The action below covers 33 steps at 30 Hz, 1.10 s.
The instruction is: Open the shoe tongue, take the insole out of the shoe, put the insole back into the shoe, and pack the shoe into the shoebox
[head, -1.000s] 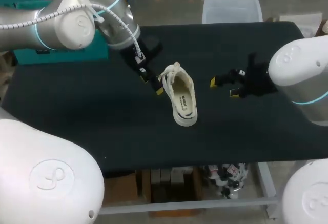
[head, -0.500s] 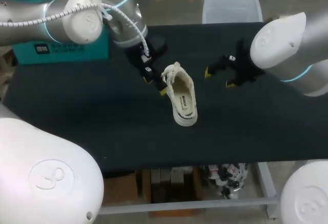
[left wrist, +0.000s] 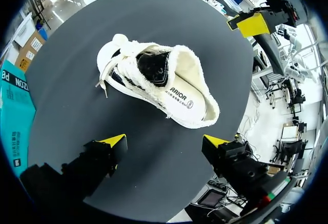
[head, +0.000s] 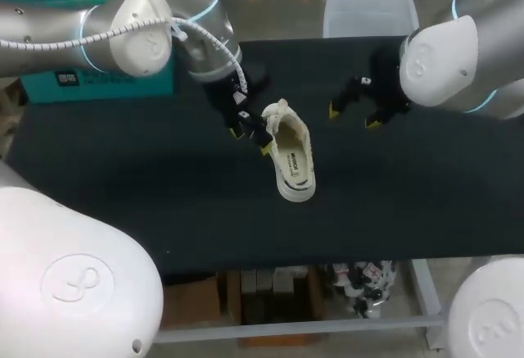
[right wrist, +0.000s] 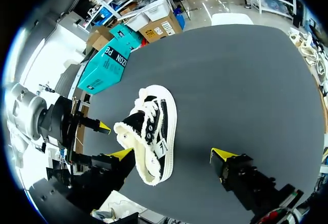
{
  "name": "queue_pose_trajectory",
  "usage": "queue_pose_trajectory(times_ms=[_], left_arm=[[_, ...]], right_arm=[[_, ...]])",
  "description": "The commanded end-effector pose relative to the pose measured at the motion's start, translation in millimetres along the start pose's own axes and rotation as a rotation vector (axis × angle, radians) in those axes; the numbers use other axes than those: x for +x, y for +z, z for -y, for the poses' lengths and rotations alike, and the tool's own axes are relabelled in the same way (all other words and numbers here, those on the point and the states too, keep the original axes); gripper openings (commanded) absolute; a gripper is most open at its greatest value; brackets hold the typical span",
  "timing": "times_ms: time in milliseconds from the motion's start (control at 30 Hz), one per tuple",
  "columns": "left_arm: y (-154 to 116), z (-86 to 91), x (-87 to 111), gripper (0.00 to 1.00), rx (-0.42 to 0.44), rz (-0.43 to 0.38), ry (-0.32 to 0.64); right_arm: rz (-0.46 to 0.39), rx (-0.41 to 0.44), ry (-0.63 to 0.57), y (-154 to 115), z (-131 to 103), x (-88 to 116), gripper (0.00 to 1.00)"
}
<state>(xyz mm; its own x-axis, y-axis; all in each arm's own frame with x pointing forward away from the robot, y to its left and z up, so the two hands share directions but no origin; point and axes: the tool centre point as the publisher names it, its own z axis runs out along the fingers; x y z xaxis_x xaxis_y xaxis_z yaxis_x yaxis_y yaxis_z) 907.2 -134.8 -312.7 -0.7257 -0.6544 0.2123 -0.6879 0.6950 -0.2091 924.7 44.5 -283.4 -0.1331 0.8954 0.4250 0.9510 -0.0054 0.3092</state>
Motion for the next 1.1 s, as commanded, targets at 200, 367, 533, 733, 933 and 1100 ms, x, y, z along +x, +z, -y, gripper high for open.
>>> queue_pose_trajectory(times_ms=[200,367,533,733,933,1100], left_arm=[[12,4.3,16.5,1.00,0.030,0.053,-0.067],[18,8.1,20.5,1.00,0.048,0.093,-0.124],[26,10.4,19.3,1.00,0.053,0.114,-0.185],[34,11.6,13.3,1.00,0.067,0.127,-0.255],[40,19.2,5.0,1.00,0.081,0.152,-0.309],[45,26.6,-1.7,1.00,0.101,0.166,-0.339]], right_arm=[[0.036,0.112,-0.022,2,-27,-10,1.00],[0.082,0.146,-0.053,4,-40,-15,1.00],[0.103,0.169,-0.103,5,-50,-25,1.00],[0.119,0.184,-0.174,6,-56,-37,1.00],[0.138,0.191,-0.262,4,-58,-45,1.00],[0.178,0.192,-0.321,2,-55,-52,1.00]])
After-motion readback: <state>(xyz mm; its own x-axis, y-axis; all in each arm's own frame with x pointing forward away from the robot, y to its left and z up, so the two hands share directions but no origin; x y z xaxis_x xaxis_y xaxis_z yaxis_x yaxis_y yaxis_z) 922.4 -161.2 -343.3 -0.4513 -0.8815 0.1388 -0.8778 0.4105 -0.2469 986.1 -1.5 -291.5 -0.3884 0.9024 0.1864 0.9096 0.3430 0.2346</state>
